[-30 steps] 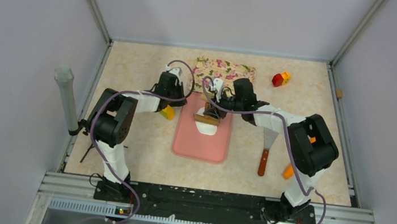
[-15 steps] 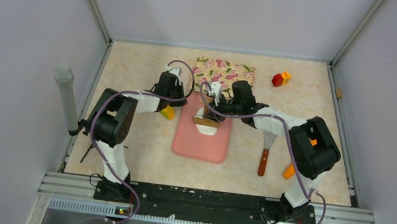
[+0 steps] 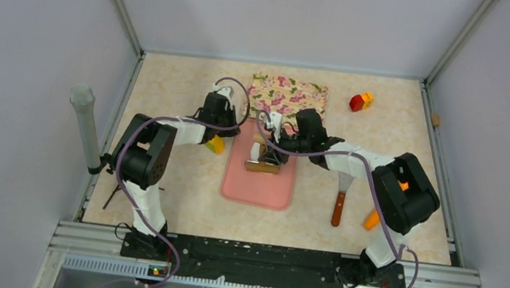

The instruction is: Roll out the dumpling wrappers from the dough

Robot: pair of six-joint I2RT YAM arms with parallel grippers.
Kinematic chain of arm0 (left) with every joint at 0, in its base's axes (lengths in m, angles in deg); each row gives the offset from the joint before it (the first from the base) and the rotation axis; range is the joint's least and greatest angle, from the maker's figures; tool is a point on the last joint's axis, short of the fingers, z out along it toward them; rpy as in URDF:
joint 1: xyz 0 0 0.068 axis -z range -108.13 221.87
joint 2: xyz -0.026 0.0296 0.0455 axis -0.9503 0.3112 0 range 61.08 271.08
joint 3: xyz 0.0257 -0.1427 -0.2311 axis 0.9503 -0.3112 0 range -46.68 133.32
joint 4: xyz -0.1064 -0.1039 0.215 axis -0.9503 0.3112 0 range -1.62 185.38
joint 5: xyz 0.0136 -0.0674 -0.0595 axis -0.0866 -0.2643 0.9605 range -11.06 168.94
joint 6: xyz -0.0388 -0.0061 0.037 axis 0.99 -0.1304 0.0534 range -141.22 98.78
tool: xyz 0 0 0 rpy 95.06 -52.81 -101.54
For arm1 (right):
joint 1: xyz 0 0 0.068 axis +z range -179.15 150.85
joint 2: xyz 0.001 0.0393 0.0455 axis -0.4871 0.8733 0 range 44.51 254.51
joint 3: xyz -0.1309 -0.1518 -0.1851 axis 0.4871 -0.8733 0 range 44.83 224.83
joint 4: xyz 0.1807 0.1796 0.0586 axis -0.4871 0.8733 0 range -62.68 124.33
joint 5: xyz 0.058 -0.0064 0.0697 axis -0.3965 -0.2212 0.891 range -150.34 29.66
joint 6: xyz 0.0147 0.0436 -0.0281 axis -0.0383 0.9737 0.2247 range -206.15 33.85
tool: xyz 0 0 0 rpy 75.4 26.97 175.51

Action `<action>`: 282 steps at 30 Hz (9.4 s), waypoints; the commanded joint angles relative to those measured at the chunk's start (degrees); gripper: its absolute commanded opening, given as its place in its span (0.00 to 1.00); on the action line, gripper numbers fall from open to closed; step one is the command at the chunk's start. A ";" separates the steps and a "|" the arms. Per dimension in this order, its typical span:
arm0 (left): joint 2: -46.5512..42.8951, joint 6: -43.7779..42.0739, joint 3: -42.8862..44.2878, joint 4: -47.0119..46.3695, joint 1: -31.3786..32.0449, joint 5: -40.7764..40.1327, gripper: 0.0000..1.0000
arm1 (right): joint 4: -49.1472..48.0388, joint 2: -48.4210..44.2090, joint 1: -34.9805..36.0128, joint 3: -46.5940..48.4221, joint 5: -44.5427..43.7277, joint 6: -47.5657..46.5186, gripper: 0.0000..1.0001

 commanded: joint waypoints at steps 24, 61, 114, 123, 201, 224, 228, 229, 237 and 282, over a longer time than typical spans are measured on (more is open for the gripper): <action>0.26 -1.15 -3.36 4.31 -0.50 -3.49 0.00 | -24.75 -4.38 -8.59 -16.39 -17.93 40.70 0.00; 0.02 -1.24 -3.68 3.86 -0.49 -3.60 0.00 | -19.66 -7.40 -2.83 -10.55 -12.85 41.86 0.00; -0.15 -1.33 -3.75 3.61 -0.49 -3.22 0.00 | -19.00 -3.22 -4.46 -3.83 -7.56 39.12 0.00; -0.20 -1.31 -3.84 3.54 -0.55 -3.42 0.00 | -17.45 1.46 -6.72 -5.16 -8.21 35.26 0.00; -0.09 -1.41 -3.74 3.70 -0.52 -3.15 0.00 | -10.51 4.65 -8.16 -6.21 2.47 26.45 0.00; 0.02 -1.50 -3.68 3.61 -0.49 -3.25 0.00 | -8.60 3.29 -9.70 7.13 0.82 27.53 0.00; -0.08 -1.50 -3.75 3.61 -0.49 -3.16 0.00 | -6.78 7.00 -8.98 6.53 -0.25 24.79 0.00; -0.08 -1.50 -3.73 3.63 -0.49 -3.09 0.00 | -6.07 7.65 -8.53 5.87 -0.68 23.73 0.00; -0.07 -1.50 -3.82 3.52 -0.49 -3.06 0.00 | -2.33 8.05 -5.98 1.04 -1.87 18.93 0.00; -0.11 -1.47 -3.80 3.52 -0.49 -3.00 0.00 | -3.17 -1.04 -4.24 1.02 7.87 27.42 0.00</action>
